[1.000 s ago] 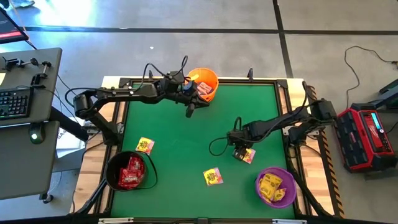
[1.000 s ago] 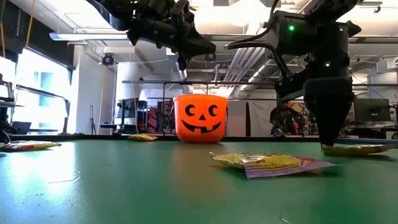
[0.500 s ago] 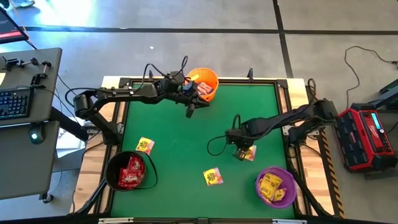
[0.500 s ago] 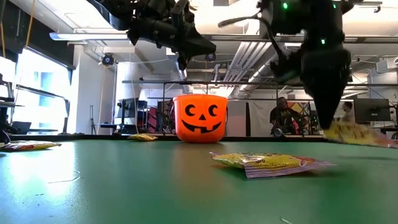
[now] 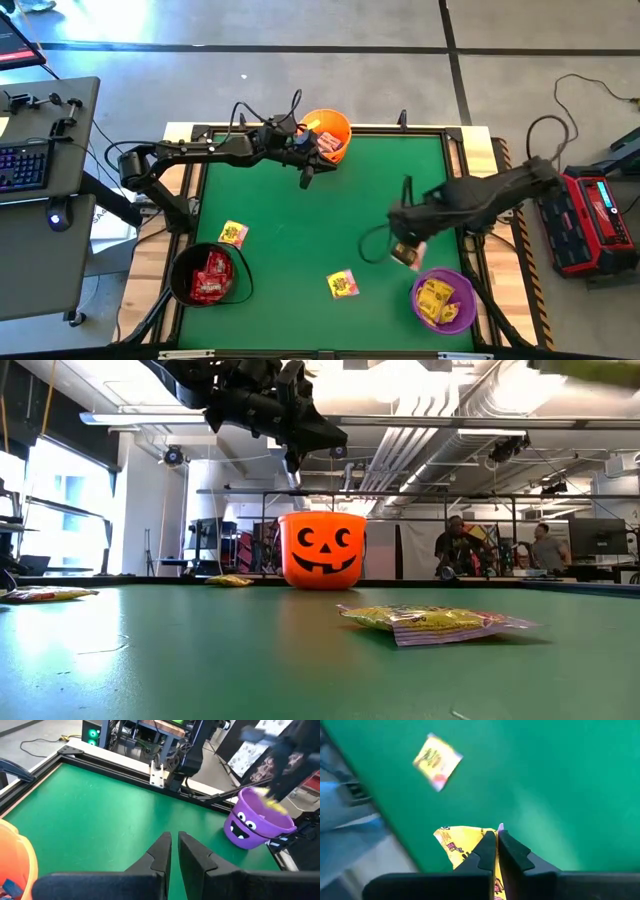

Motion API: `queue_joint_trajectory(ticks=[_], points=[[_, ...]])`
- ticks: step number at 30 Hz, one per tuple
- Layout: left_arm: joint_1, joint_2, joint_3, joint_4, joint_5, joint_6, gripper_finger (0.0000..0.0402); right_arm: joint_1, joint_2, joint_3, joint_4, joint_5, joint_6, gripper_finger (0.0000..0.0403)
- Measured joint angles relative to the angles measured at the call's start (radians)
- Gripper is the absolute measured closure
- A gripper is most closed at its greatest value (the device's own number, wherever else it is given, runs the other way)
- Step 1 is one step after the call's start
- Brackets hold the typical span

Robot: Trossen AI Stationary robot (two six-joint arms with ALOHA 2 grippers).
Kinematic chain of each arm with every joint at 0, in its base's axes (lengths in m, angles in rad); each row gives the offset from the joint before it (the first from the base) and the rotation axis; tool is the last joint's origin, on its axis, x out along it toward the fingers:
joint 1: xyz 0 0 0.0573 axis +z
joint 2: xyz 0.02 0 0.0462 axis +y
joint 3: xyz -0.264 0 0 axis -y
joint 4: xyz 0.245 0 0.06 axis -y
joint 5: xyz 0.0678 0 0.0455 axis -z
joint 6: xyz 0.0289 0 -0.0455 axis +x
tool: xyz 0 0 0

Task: Sort candy by brand, put in halloween buckets
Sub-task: Put the yellow candy into the purple bucket

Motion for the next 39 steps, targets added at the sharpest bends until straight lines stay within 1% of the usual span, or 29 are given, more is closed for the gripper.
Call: queue_joint_trajectory(ticks=[3,5,8,12,17,21,23,26,29,33,36,39], points=[[0.0,0.0,0.0,0.0,0.0,0.0,0.0378,0.094,-0.005,0.044,-0.051,-0.036,0.15,0.0402],[0.0,0.0,0.0,0.0,0.0,0.0,0.0378,0.164,-0.004,0.039,-0.038,-0.07,0.247,0.0402],[0.0,0.0,0.0,0.0,0.0,0.0,0.0378,0.267,-0.003,-0.004,0.004,-0.12,0.4,0.0403],[0.0,0.0,0.0,0.0,0.0,0.012,0.0378,0.38,-0.003,-0.099,0.062,-0.126,0.604,0.0403],[0.0,0.0,0.0,0.0,0.0,0.02,0.0378,0.45,-0.003,-0.262,0.137,-0.133,0.753,0.0403],[0.0,-0.004,0.0,-0.001,0.0,0.023,0.0378,0.468,-0.002,-0.388,0.286,-0.151,0.81,0.0403],[0.0,-0.017,0.0,-0.004,-0.011,0.055,0.0378,0.474,-0.002,-0.429,0.351,-0.151,0.828,0.0402],[-0.002,-0.065,0.0,-0.045,-0.07,0.09,0.0378,0.475,-0.001,-0.44,0.388,-0.173,0.83,0.0389],[-0.001,-0.131,0.0,-0.164,-0.166,0.148,0.0378,0.475,-0.001,-0.406,0.348,-0.177,0.819,0.0359],[0.008,-0.225,0.001,-0.381,-0.35,0.227,0.0378,0.475,-0.001,-0.324,0.252,-0.174,0.796,0.0308],[0.035,-0.277,0.001,-0.562,-0.45,0.235,0.0378,0.475,-0.002,-0.25,0.161,-0.14,0.777,0.0272],[0.073,-0.312,0.0,-0.709,-0.535,0.219,0.0378,0.475,-0.002,-0.174,0.053,-0.091,0.756,0.0241]])
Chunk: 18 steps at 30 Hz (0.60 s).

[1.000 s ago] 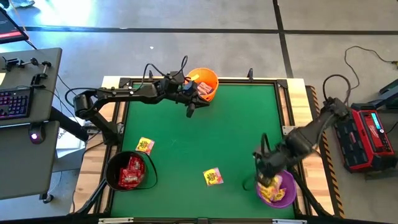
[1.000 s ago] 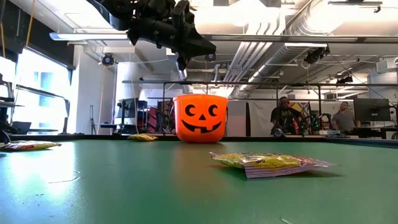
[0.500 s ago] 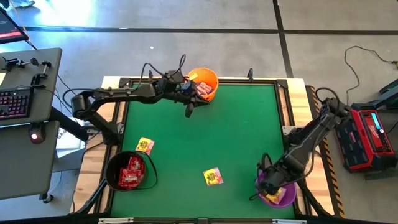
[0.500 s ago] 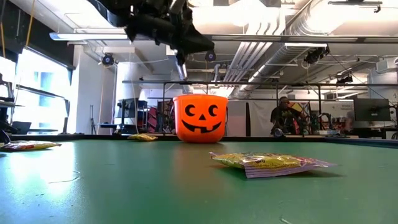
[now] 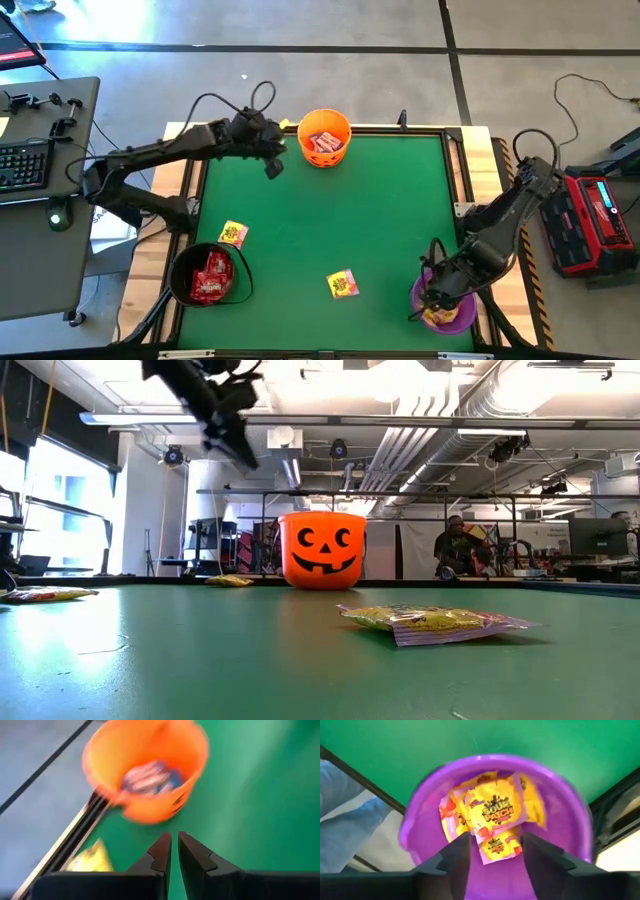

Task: Sort candy by brand, put in halloween buckets
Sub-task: Put the yellow candy into the purple bucket

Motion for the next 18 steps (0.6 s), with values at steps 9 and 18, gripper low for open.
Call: queue_joint_trajectory(ticks=[9,18], points=[[0.136,0.05,0.0,-0.188,-0.07,-0.073,0.0374,0.0,-0.001,0.189,-0.268,0.189,-0.038,0.0196],[0.182,0.21,0.0,-0.198,-0.028,-0.037,0.0289,-0.025,-0.006,0.212,-0.225,0.353,-0.039,0.0194]])
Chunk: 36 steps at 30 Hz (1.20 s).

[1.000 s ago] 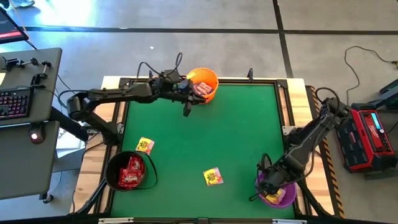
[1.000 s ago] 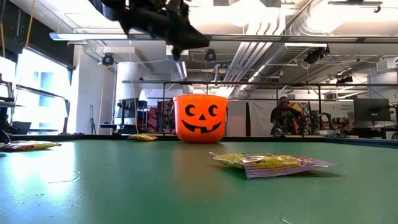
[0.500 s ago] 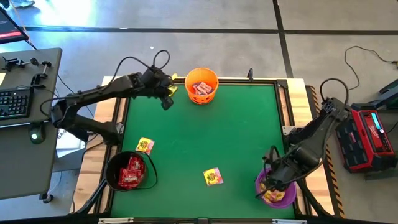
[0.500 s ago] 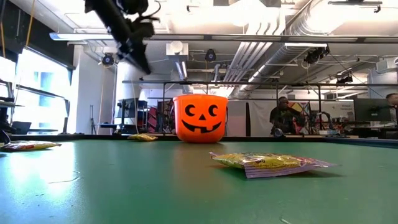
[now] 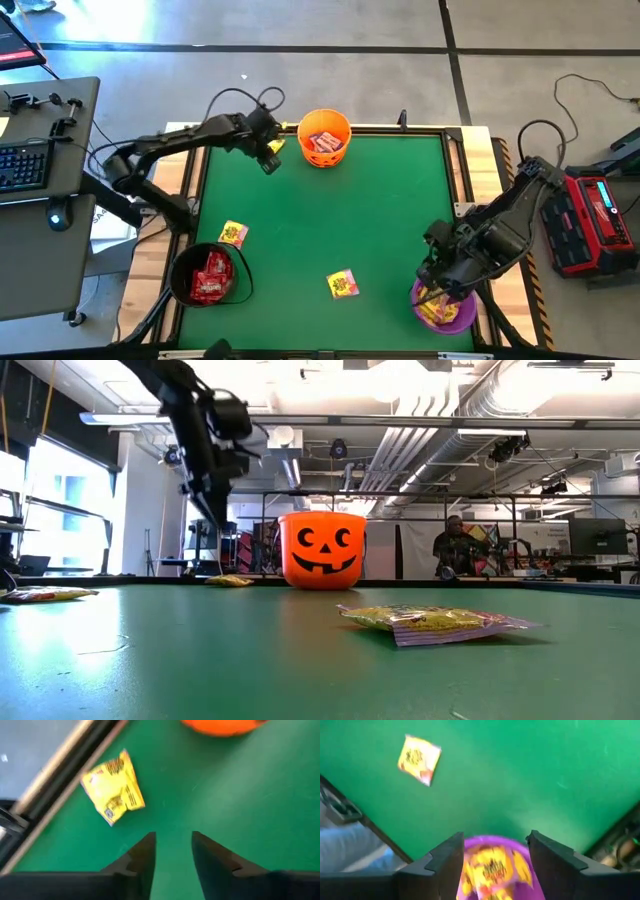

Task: Sort candy by brand, put in halloween buckets
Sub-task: Put the yellow candy into the purple bucket

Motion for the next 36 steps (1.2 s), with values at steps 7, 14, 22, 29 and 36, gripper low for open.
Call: queue_joint_trajectory(ticks=[7,14,22,29,36], points=[[0.029,0.153,0.0,0.026,-0.096,-0.073,0.0208,-0.053,0.0,0.0,0.018,0.085,-0.083,0.0194],[0.098,0.239,0.0,0.051,-0.153,-0.185,0.0188,-0.098,0.0,-0.001,0.018,0.088,-0.157,0.0194],[0.155,0.278,0.0,0.175,-0.015,-0.167,0.0188,-0.13,0.0,-0.001,0.017,0.088,-0.193,0.0194],[0.181,0.328,0.0,0.179,-0.026,-0.172,0.0192,-0.136,0.0,-0.002,0.017,0.101,-0.196,0.0194],[0.191,0.347,0.001,0.2,-0.026,-0.123,0.0258,-0.136,0.0,-0.002,0.017,0.124,-0.19,0.0194]])
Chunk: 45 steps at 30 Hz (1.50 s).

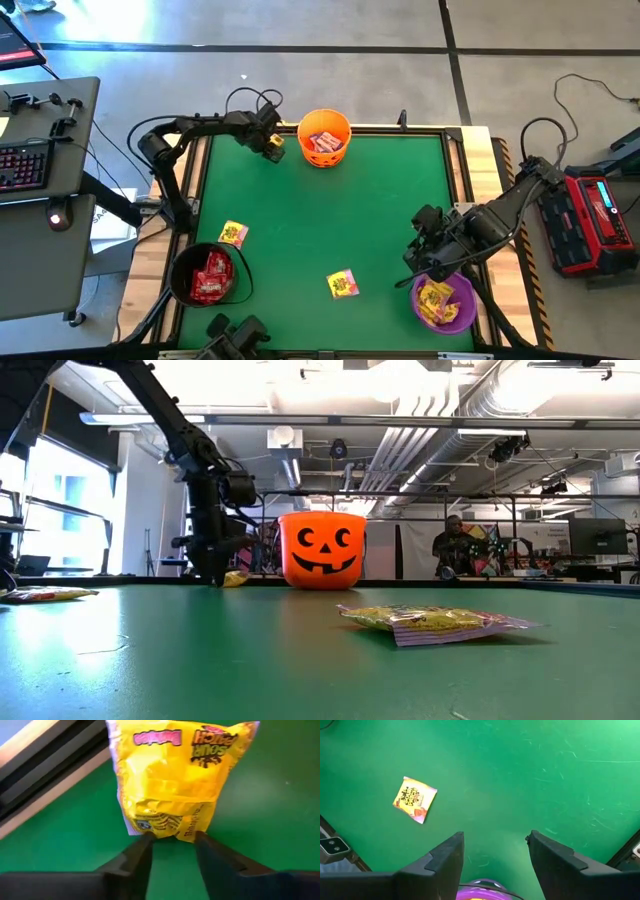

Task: Sort candy by brand, put in halloween buckets
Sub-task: Put the yellow candy into the purple bucket

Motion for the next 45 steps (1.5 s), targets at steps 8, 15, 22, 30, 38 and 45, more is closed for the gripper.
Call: queue_joint_trajectory(ticks=[8,15,22,30,38,45], points=[[0.003,0.001,0.0,0.012,0.01,0.096,0.0393,0.0,0.0,0.0,0.0,0.003,0.0,0.0194],[-0.004,-0.068,-0.002,-0.018,0.046,0.133,0.04,0.0,0.0,0.0,0.0,0.003,0.008,0.0194],[-0.018,-0.229,-0.002,-0.097,0.125,0.158,0.0401,0.0,0.0,0.0,0.0,0.003,0.007,0.0194],[-0.096,-0.481,-0.002,-0.148,0.189,0.177,0.0401,0.0,0.0,0.0,0.013,0.055,0.007,0.0194],[-0.247,-0.634,-0.002,-0.112,0.201,0.102,0.0401,-0.035,0.003,0.0,0.152,0.375,0.046,0.0194],[-0.417,-0.648,-0.002,0.051,0.188,-0.039,0.0401,-0.128,0.005,0.0,0.306,0.544,0.022,0.0194]])
